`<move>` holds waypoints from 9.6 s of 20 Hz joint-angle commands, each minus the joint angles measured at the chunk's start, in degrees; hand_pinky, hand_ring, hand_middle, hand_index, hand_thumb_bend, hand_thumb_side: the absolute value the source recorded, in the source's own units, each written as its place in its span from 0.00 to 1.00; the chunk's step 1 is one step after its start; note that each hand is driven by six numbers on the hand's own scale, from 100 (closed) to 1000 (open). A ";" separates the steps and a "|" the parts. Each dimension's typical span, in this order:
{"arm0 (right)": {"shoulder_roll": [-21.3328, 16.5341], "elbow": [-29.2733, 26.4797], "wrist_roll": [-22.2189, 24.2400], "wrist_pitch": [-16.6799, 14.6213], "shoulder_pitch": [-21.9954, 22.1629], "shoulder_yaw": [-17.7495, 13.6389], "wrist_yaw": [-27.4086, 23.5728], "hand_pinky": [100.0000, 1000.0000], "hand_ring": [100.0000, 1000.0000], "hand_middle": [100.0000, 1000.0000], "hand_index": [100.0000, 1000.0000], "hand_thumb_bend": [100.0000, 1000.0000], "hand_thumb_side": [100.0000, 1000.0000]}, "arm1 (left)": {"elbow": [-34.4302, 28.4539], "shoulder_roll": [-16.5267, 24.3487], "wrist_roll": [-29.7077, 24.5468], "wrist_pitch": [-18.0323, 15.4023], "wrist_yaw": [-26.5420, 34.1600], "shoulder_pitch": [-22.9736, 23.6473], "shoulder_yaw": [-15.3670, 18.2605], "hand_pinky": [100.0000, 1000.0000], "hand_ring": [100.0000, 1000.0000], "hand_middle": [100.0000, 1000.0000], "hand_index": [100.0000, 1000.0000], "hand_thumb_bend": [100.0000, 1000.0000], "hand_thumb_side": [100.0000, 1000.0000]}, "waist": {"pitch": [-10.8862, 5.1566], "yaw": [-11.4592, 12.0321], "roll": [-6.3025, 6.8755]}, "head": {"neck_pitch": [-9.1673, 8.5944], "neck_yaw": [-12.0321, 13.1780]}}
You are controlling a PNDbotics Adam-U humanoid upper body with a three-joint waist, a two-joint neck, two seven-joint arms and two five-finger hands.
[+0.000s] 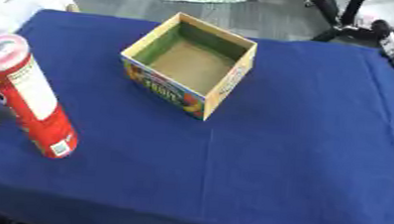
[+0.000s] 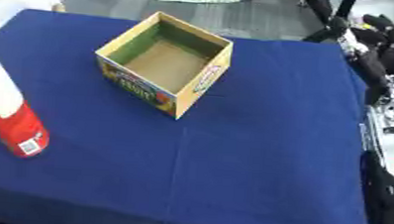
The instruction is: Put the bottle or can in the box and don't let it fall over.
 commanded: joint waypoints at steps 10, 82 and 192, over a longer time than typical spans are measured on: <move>-0.68 -0.74 0.31 -0.14 -0.54 -0.01 -0.53 0.70 0.95 1.00 0.76 0.68 0.37 | 1.70 1.31 0.18 0.97 -1.72 -3.18 -0.82 1.00 1.00 0.83 0.88 0.72 0.40 | -0.50 -0.19 0.23 | 0.31 0.42; -0.13 -0.65 0.93 -0.19 -0.55 0.43 -1.10 0.70 0.94 1.00 0.77 0.67 0.37 | 4.64 0.67 -7.36 -1.22 -7.54 -8.48 -5.04 1.00 1.00 0.82 0.87 0.78 0.40 | -0.13 -0.54 0.35 | 0.31 2.54; 6.78 -3.35 5.47 0.24 -9.48 4.95 -2.28 0.70 0.95 1.00 0.77 0.66 0.38 | 36.56 -6.41 7.37 -8.97 -23.33 -56.47 -6.97 1.00 1.00 0.78 1.00 0.99 0.57 | 8.48 -13.27 -0.79 | -7.39 10.20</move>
